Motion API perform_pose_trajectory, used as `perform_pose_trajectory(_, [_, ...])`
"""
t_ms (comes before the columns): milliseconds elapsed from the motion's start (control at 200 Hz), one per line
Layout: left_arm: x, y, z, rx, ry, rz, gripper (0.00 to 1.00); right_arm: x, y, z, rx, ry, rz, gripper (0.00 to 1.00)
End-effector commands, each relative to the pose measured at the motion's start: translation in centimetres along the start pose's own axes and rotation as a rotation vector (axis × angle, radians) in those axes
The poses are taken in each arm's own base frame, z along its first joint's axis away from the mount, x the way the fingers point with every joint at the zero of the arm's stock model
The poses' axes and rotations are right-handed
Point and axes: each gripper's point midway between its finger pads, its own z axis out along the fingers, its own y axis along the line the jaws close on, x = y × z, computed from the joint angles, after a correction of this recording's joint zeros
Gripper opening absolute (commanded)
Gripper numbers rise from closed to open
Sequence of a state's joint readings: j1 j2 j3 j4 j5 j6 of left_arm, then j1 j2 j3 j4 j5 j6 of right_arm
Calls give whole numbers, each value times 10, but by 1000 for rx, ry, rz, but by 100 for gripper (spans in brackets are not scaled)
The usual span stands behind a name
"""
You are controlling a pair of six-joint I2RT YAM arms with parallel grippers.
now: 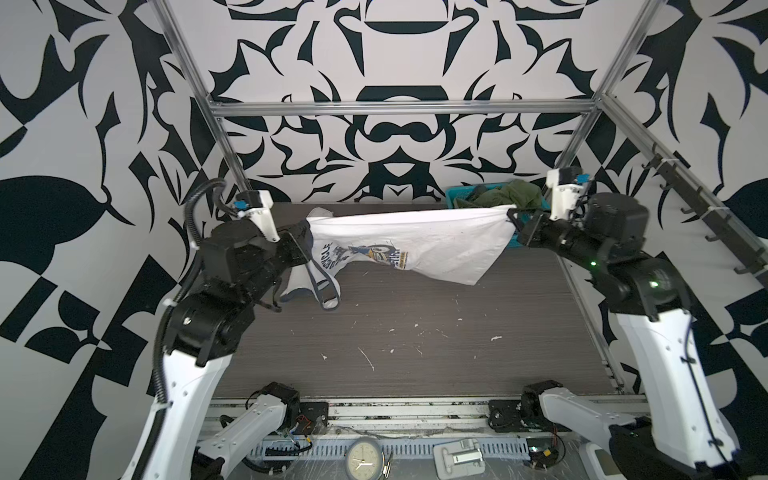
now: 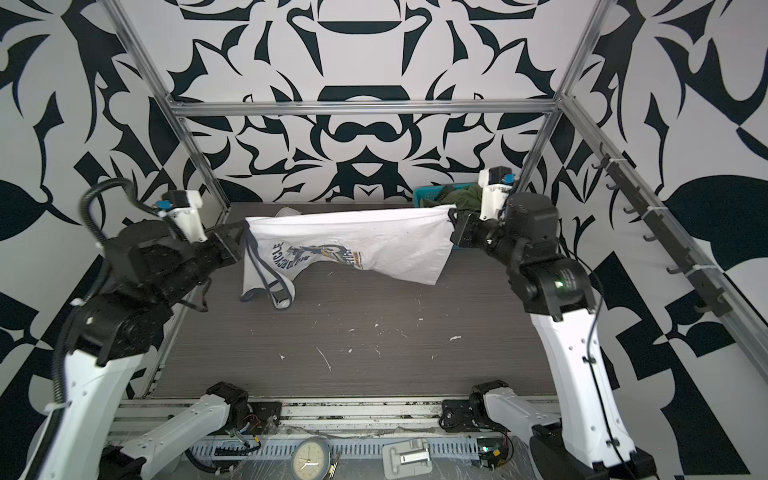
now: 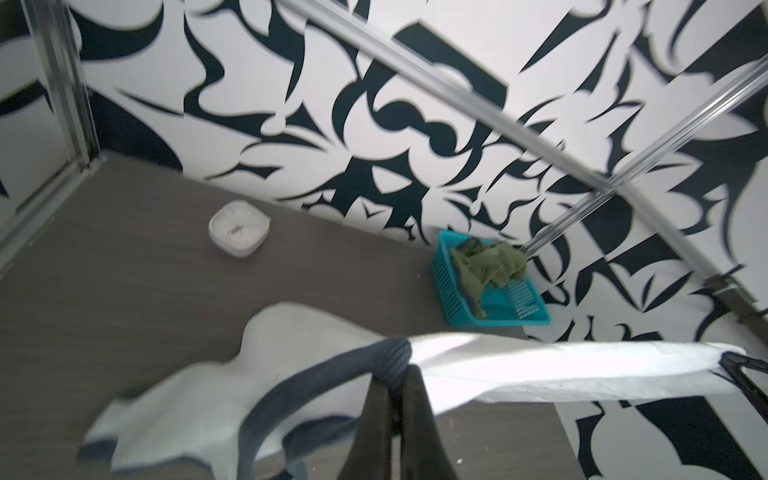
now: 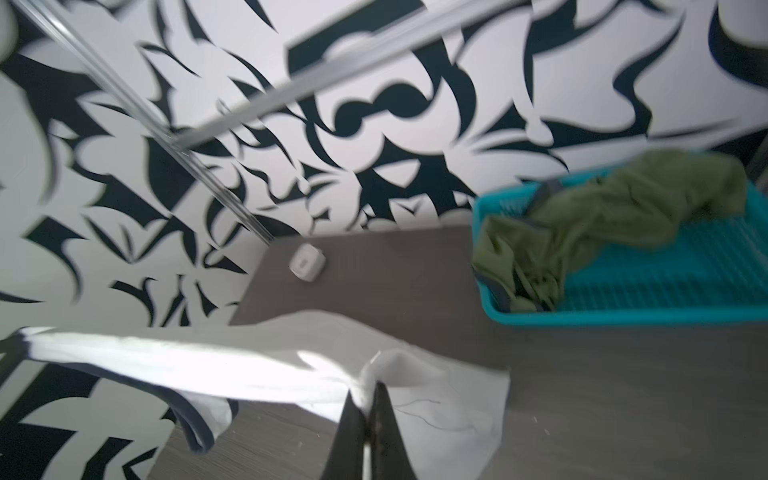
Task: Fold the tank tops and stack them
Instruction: 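Lift the white tank top high with both grippers, letting it hang, then swing the hanging tank top toward the robot and lay it flat with both grippers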
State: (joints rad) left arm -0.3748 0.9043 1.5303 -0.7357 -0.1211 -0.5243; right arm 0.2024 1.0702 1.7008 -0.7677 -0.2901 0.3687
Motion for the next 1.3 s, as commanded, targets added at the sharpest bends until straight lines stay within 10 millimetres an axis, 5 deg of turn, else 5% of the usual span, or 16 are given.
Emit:
perform_pose_trajectory(0, [-26, 10, -21, -94, -73, 62, 0, -26, 19, -23, -39, -71, -88, 0])
perform_pose_trajectory(150, [-33, 15, 2, -173, -38, 95, 0, -46, 8, -2, 21, -89, -85, 0])
perform_pose_trajectory(380, [-23, 42, 99, -331, 126, 140, 0, -62, -28, 75, 126, -66, -54, 0])
perform_pose_trajectory(550, [-55, 59, 150, -317, 135, 75, 0, -90, -33, 117, 126, -99, -63, 0])
perform_pose_trajectory(715, [-98, 32, 158, -198, 61, 91, 0, -119, -25, 130, 101, -153, -84, 0])
perform_pose_trajectory(870, [-102, 11, 140, -105, 46, 107, 0, -125, -13, 115, 71, -171, -108, 0])
perform_pose_trajectory(980, [-74, 12, 124, -73, 103, 86, 0, -102, -15, 108, 55, -142, -88, 0])
perform_pose_trajectory(1080, [-35, 20, 104, -58, 175, 49, 0, -57, -21, 107, 15, -72, -31, 0])
perform_pose_trajectory(1205, [40, 31, 79, -6, 330, -28, 0, 39, -48, 111, 19, 98, 91, 0])
perform_pose_trajectory(1295, [112, 45, 77, 24, 476, -118, 0, 136, -82, 109, 77, 262, 191, 0])
